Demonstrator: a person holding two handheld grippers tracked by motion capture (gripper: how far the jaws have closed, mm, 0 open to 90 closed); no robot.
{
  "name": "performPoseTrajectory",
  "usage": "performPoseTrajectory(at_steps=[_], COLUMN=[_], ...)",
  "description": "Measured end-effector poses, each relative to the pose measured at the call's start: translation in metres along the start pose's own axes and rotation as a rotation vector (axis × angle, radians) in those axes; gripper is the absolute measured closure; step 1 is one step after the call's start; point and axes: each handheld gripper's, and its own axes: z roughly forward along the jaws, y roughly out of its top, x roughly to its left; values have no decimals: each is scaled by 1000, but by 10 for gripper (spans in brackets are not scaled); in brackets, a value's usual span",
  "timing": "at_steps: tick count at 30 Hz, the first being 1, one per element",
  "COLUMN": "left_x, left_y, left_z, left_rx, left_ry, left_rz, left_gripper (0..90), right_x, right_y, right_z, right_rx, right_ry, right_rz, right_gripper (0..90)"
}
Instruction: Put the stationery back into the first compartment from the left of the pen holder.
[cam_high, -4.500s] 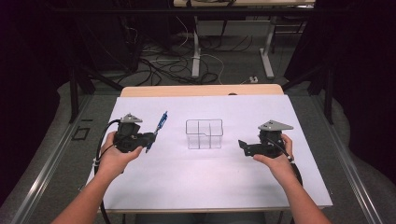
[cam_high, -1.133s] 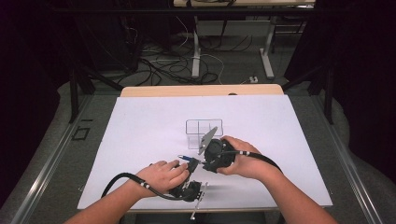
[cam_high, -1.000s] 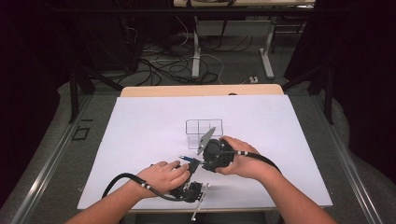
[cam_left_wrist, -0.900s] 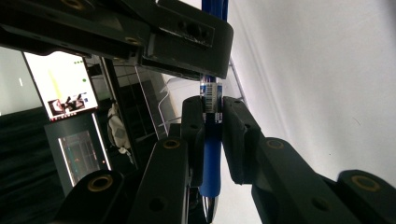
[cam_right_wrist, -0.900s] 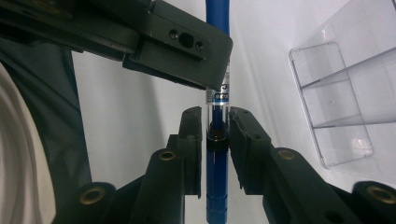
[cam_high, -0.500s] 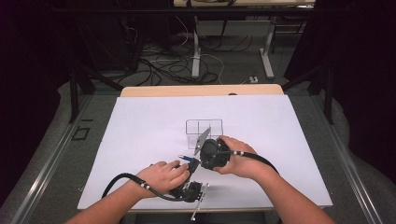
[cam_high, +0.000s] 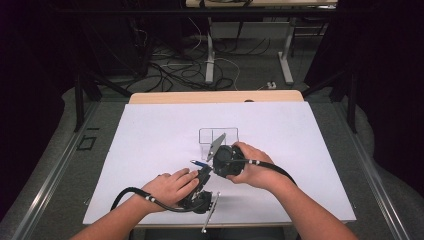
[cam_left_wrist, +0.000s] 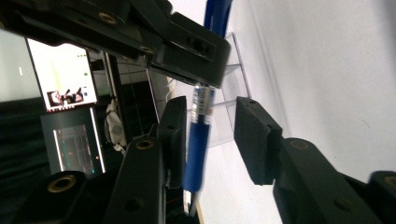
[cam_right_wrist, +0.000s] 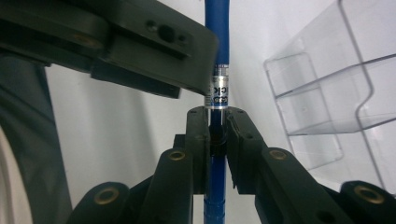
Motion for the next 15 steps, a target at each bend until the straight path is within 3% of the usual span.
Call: performPoseTrajectory(at_steps=[4,10,14,15], left_x=[3,-1,-3,-4], left_y=[-4,-15,-20,-21], left_z=[-3,-3,-2,-1], left_rx=[25,40,43,38], left_ry=[-3,-13,-19,-13], left_rz=[23,-36,-66,-91], left_gripper=[593,565,538,529], right_x=[-5,-15,-22,-25], right_y=[0,0,-1,-2], right_z=[-1,-10,-17,-20], right_rx=[-31,-97,-161,-194], right_ry=[-17,-25,-38,-41], right_rz=[33,103,145,172], right_gripper=[800,800,800,800])
